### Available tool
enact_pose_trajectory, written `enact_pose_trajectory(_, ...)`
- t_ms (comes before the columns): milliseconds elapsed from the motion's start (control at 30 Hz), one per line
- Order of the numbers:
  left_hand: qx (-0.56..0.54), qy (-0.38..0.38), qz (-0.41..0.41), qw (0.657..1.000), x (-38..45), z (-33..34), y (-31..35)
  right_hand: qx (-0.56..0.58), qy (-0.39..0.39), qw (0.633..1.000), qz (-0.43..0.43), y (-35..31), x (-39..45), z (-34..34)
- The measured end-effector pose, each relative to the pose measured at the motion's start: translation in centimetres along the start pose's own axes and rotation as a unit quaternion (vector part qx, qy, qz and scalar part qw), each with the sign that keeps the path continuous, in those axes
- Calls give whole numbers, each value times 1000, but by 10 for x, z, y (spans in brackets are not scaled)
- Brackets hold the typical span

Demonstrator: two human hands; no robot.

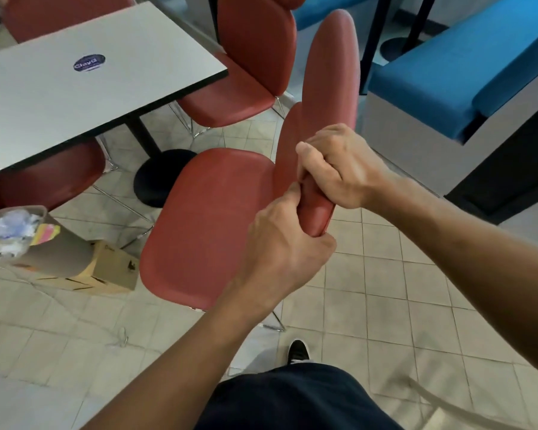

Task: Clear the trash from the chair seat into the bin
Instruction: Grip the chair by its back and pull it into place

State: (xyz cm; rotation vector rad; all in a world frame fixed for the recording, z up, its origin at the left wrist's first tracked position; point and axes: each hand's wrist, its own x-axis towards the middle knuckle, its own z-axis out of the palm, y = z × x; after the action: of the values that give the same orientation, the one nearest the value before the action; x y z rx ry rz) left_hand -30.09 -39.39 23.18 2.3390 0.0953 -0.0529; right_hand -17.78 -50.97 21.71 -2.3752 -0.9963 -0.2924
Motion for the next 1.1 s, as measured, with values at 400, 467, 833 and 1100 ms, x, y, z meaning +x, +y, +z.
enact_pose_trajectory(400, 17, -38, 25, 999, -2, -26, -21, 0, 42, 999, 23, -16, 5, 16)
enact_pose_trajectory(467, 14, -50, 22, 998, -5, -36, -29, -8, 62, 998, 23, -28, 5, 21)
enact_pose_trajectory(833, 45, -105, 15, 993, -15, -115, -98, -71, 119, 989, 53, -110, 32, 77)
enact_pose_trajectory(1100, 40, -96, 2, 995, -21, -144, -123, -83, 110, 987, 78, -141, 48, 97)
